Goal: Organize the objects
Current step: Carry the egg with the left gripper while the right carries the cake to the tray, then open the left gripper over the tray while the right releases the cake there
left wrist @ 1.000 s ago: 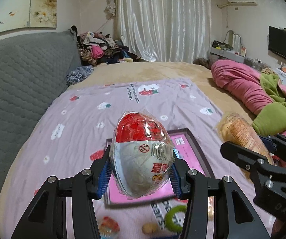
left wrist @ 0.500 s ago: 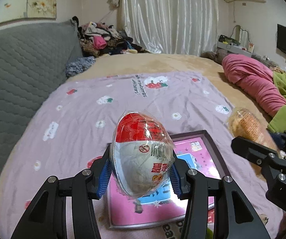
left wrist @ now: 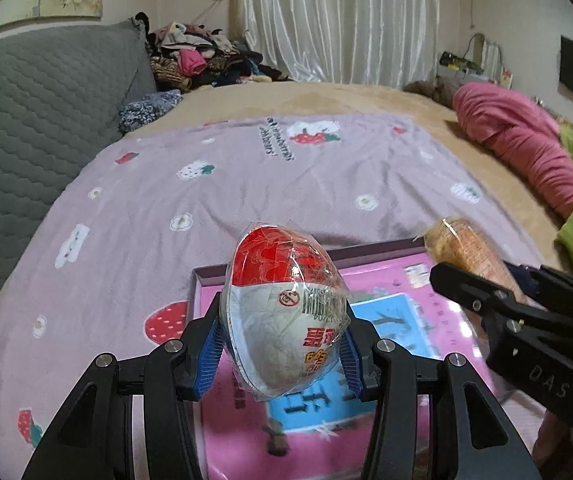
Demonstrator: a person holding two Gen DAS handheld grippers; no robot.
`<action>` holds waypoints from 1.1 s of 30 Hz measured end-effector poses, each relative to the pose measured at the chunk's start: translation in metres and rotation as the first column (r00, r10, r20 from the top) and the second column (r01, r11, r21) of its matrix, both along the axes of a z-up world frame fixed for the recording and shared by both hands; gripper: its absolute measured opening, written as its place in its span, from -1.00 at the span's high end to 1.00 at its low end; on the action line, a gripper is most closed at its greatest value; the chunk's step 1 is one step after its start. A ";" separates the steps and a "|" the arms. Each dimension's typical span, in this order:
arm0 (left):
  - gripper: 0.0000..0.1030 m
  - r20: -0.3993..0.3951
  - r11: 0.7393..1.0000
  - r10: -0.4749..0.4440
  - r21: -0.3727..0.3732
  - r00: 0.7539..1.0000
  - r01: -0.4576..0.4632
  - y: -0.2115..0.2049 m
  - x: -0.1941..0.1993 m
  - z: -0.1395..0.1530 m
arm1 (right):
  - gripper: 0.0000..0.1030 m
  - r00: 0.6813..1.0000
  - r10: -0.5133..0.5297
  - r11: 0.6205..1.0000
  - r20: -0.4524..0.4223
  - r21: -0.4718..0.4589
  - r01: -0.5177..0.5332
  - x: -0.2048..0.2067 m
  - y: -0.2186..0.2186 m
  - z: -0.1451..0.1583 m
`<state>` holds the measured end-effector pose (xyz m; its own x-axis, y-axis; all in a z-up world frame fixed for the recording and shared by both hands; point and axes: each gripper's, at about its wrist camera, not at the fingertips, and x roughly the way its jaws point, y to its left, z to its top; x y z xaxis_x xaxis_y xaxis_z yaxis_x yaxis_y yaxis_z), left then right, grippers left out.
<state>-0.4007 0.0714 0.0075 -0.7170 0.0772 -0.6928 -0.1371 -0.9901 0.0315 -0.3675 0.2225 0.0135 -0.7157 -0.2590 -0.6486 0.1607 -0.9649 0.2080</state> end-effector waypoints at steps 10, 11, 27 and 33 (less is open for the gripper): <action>-0.01 0.064 1.000 0.010 -0.028 0.998 -0.008 0.001 -0.041 -0.040 | 0.23 0.998 -0.029 0.999 0.056 0.035 0.027 -0.030 0.004 -0.049; -0.01 0.074 1.000 0.007 -0.024 0.997 -0.005 0.002 -0.044 -0.044 | 0.23 0.997 -0.034 0.999 0.064 0.038 0.032 -0.032 0.005 -0.052; -0.02 0.198 0.998 0.045 -0.054 0.979 -0.035 0.006 -0.075 -0.088 | 0.21 0.976 -0.112 0.994 0.185 0.011 0.112 -0.057 0.026 -0.091; -0.13 0.235 0.997 0.059 -0.057 0.970 -0.047 0.000 -0.079 -0.096 | -0.06 0.974 -0.126 0.991 0.188 -0.012 0.130 -0.056 0.031 -0.090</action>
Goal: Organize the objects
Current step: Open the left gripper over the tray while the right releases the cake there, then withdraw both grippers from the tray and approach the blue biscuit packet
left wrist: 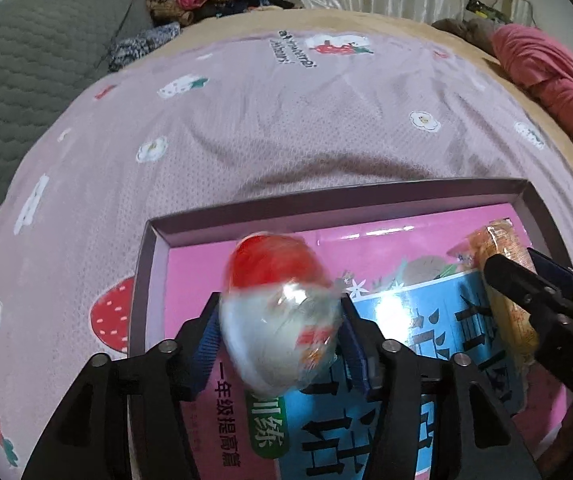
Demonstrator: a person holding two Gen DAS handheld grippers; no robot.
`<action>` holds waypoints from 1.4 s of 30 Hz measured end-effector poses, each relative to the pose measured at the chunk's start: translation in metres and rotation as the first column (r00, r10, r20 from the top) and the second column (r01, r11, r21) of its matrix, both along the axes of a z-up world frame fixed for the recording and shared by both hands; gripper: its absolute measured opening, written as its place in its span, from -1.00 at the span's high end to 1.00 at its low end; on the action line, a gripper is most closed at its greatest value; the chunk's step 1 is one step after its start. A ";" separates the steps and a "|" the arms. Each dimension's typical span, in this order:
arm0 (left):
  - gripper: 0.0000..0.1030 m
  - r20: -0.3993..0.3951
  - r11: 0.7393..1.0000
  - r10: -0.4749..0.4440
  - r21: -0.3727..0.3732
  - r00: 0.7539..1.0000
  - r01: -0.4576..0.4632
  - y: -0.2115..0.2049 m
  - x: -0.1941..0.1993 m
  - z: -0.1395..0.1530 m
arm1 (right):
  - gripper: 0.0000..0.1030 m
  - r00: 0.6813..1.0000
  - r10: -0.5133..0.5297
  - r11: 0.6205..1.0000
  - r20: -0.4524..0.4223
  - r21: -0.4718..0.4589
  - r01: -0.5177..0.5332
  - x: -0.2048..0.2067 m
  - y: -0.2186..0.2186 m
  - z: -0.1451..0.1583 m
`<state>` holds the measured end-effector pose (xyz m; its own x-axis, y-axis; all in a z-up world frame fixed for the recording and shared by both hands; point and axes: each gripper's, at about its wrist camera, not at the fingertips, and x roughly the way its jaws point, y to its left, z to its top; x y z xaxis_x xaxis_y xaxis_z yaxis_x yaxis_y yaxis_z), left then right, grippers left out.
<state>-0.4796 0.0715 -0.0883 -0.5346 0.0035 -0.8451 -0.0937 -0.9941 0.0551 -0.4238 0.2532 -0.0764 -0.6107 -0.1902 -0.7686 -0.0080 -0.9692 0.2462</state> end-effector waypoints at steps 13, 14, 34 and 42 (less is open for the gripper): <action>-0.59 -0.047 1.000 -0.005 0.021 0.999 0.006 -0.008 0.037 0.047 | -0.51 0.996 -0.010 0.999 -0.092 0.029 0.013 0.032 -0.005 0.052; -0.59 -0.056 1.000 -0.005 0.010 0.998 0.005 -0.008 0.044 0.052 | -0.56 0.995 -0.001 0.999 -0.105 0.038 0.005 0.039 -0.008 0.060; -0.60 -0.230 0.997 0.068 0.055 0.971 -0.057 -0.073 0.221 0.165 | -0.91 0.961 0.123 0.964 -0.246 0.259 -0.057 0.201 -0.059 0.173; -0.60 -0.262 0.997 0.071 0.049 0.963 -0.060 -0.086 0.279 0.188 | -0.91 0.956 0.129 0.973 -0.262 0.221 -0.071 0.246 -0.065 0.201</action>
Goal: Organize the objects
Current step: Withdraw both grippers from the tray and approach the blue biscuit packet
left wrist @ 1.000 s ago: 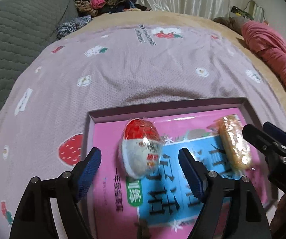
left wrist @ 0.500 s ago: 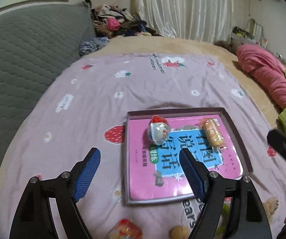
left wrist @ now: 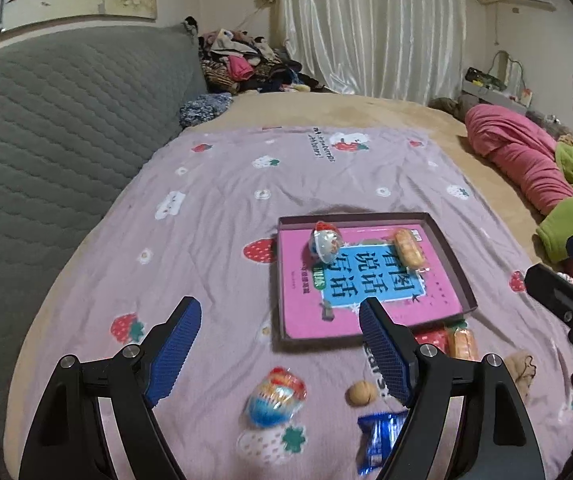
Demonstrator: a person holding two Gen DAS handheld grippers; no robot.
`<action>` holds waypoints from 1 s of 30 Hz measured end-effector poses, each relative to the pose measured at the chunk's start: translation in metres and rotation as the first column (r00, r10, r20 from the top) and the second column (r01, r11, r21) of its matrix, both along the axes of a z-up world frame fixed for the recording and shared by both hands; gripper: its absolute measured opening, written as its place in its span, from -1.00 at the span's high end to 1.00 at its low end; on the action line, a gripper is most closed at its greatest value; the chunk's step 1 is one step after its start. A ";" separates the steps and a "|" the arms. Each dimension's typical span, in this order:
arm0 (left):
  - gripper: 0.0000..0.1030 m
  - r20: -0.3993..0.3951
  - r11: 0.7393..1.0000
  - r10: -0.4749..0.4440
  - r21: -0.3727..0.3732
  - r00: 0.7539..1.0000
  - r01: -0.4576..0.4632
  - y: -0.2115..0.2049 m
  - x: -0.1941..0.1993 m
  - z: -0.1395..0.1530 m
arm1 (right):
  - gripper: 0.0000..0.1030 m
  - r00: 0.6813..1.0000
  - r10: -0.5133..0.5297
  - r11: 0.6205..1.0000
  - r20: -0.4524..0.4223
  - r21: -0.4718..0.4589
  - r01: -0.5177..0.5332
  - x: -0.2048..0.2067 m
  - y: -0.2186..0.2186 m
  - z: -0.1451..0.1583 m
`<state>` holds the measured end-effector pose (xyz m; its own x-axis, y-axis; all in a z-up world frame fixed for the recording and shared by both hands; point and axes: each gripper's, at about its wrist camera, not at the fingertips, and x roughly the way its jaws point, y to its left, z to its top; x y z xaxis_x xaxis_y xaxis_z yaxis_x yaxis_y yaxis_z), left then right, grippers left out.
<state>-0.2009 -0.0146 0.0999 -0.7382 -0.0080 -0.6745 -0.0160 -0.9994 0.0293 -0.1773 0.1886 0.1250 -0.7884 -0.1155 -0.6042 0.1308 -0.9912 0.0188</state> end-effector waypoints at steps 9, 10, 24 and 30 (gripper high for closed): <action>-0.60 -0.035 1.000 0.004 0.003 0.999 -0.004 -0.014 0.046 0.020 | -0.92 1.000 0.003 1.000 -0.024 0.025 -0.003 0.042 -0.013 0.021; -0.60 -0.039 1.000 0.003 0.006 0.999 -0.003 -0.015 0.051 0.023 | -0.92 1.000 0.004 1.000 -0.027 0.028 -0.003 0.047 -0.014 0.023; -0.60 -0.048 0.999 -0.026 0.046 0.999 0.028 -0.002 0.096 0.028 | -0.92 0.999 -0.020 0.997 -0.037 0.075 0.022 0.097 -0.005 0.030; -0.60 -0.040 0.998 -0.044 0.036 0.998 0.046 0.008 0.110 0.024 | -0.92 0.999 -0.029 0.996 -0.041 0.089 0.033 0.115 0.003 0.032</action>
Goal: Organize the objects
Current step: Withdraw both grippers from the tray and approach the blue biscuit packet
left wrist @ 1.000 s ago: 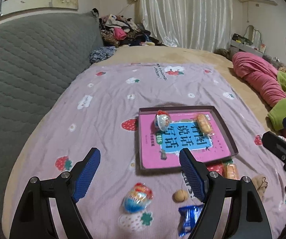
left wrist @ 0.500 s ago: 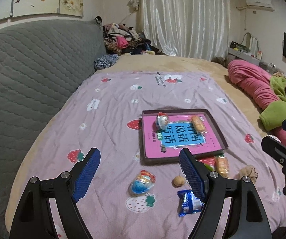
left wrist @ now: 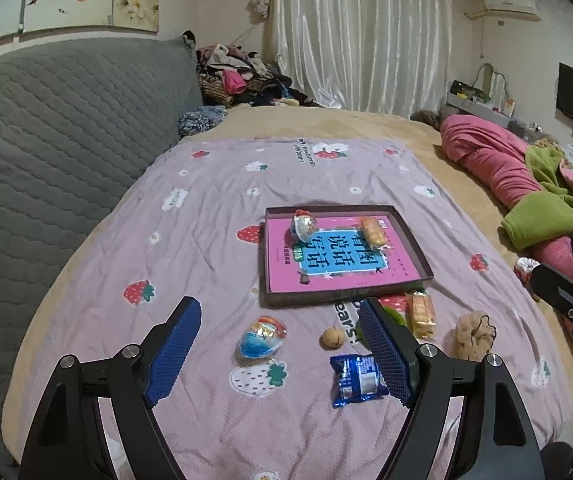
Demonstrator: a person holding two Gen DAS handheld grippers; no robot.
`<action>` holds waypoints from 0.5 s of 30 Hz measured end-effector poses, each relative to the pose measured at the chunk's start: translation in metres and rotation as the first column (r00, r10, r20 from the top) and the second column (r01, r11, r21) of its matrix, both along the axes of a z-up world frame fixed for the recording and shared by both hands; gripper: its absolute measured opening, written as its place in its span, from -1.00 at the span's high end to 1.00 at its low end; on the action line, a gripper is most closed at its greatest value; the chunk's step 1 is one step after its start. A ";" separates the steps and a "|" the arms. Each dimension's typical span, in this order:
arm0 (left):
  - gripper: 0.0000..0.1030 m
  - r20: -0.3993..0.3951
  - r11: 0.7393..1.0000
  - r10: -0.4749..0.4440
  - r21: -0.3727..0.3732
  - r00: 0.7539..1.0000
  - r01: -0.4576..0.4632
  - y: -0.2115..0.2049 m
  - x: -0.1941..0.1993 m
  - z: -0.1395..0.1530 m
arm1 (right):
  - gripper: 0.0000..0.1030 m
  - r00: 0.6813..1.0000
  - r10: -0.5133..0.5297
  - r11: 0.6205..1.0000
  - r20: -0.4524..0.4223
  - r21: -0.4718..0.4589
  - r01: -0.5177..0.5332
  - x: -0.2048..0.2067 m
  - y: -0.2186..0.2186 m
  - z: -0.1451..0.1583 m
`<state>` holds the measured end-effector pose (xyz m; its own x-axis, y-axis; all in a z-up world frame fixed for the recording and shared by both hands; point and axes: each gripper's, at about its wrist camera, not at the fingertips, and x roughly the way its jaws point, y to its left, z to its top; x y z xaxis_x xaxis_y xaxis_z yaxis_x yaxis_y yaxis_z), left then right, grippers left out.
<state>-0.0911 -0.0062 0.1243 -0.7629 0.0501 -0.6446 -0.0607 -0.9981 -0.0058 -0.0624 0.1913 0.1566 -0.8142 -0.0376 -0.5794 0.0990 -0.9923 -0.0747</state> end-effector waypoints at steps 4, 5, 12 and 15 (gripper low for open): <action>-0.60 0.000 1.000 -0.011 0.013 1.000 0.011 0.003 0.006 -0.001 | -0.92 1.000 -0.009 1.000 0.004 0.002 0.009 0.008 0.006 -0.002; -0.60 0.001 1.000 -0.011 0.010 1.000 0.011 0.005 0.007 -0.002 | -0.92 1.000 -0.010 1.000 0.007 0.000 0.010 0.010 0.008 -0.003; -0.60 -0.003 1.000 -0.022 -0.010 1.000 0.022 0.019 0.018 -0.004 | -0.92 1.000 -0.022 1.000 0.008 0.014 0.022 0.024 0.017 -0.009; -0.60 -0.007 0.999 -0.028 -0.024 1.000 0.027 0.025 0.022 -0.006 | -0.92 1.000 -0.028 0.999 0.011 0.018 0.028 0.029 0.022 -0.013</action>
<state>-0.0690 0.0192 0.1184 -0.7658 0.0561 -0.6406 -0.0881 -0.9959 0.0181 -0.0335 0.2132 0.1439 -0.8083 -0.0048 -0.5887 0.0725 -0.9932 -0.0915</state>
